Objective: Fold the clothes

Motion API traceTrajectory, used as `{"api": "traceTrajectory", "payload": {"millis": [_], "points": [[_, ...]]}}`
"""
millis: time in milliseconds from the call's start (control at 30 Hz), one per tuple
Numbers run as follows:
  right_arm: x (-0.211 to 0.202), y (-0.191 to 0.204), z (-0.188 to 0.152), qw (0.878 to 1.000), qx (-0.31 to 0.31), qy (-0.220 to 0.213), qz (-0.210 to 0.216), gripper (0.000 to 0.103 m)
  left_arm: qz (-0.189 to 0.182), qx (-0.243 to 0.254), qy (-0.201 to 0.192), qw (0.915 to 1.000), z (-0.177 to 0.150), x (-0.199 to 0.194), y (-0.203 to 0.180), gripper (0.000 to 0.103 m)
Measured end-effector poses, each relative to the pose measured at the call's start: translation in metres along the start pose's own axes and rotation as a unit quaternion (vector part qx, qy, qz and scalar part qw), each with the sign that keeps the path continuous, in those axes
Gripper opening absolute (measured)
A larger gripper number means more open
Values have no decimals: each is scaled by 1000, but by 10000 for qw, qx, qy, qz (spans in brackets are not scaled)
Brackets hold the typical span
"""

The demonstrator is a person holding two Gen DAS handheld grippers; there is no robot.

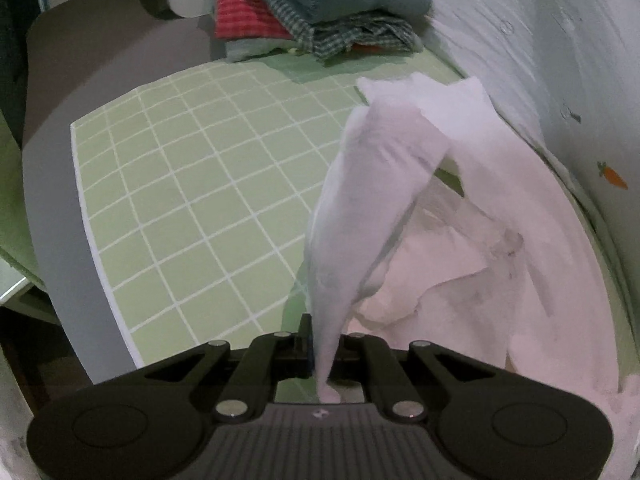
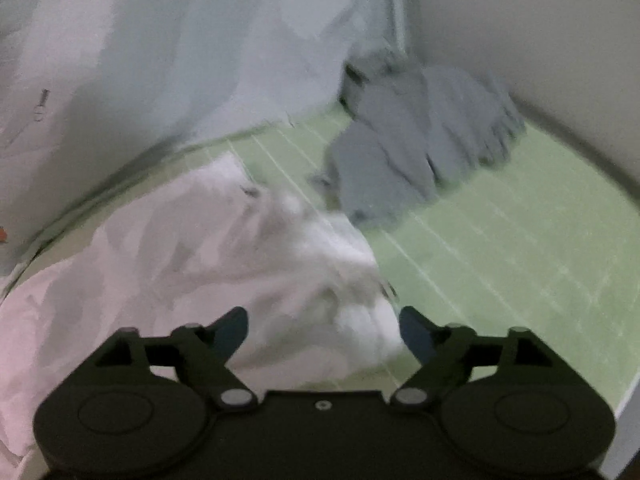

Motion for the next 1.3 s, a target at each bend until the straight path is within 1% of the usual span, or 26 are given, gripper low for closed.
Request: {"api": "traceTrajectory", "payload": {"millis": [67,100,167,200,233,300,333,367,400,433,500,600,633,700,800,1000,1133,1200,1267,1300], "points": [[2,9,2,9999,-109,-58,28,92,56,-80,65,9999,0,5,5,8],[4,13,2,9999,-154,-68,40,92,110,-145,161,9997,-2,9,6,8],[7,19,-1,9998,-189,3,52,92,207,-333,415,9984,-4,23,13,11],[9,21,-3,9998,-204,51,52,92,271,-404,548,9973,-6,29,17,14],[10,24,-6,9997,-232,87,59,92,331,-354,666,9966,-8,33,18,20],[10,29,-12,9994,-302,142,97,96,391,-229,805,9957,-11,38,20,25],[11,31,-14,9992,-339,167,126,99,362,-211,776,9961,-13,37,20,28],[11,35,-16,9990,-366,183,156,99,318,-210,756,9964,-13,36,20,31],[13,37,-17,9989,-381,194,194,99,200,-223,762,9966,-13,38,20,39],[15,41,-17,9987,-389,214,244,99,71,-238,773,9967,-14,39,19,44],[19,48,-17,9982,-404,264,356,100,-352,-289,873,9951,-16,45,12,45],[33,62,-20,9971,-423,406,481,102,-573,-26,993,9934,-24,55,-12,45],[39,67,-22,9970,-437,442,450,102,-492,212,963,9939,-24,58,-21,47],[51,75,-23,9972,-519,481,258,103,-259,661,905,9934,-24,60,-41,48],[65,83,-25,9967,-557,564,151,103,-141,999,809,9916,-19,65,-65,48],[100,101,-31,9944,-784,702,-26,103,-192,1226,559,9907,13,84,-102,48],[129,122,-27,9938,-848,715,-24,103,-191,1285,379,9908,50,104,-128,48],[151,129,-17,9947,-721,715,-149,103,-232,1273,224,9913,72,118,-142,49],[168,142,-4,9952,-709,597,-307,103,-280,1231,88,9920,90,130,-157,54],[178,151,3,9949,-786,539,-345,103,-309,1242,61,9918,102,137,-166,60]]}}
Point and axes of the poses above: each gripper's, at about its wrist camera, not at the fingertips, and x roughly the way its jaws point, y to its left, z to its top, the point moved 2 cm from there along x, roughly the way its jaws point, and after that the axes turned 8 degrees about x, right-handed, at the moved point
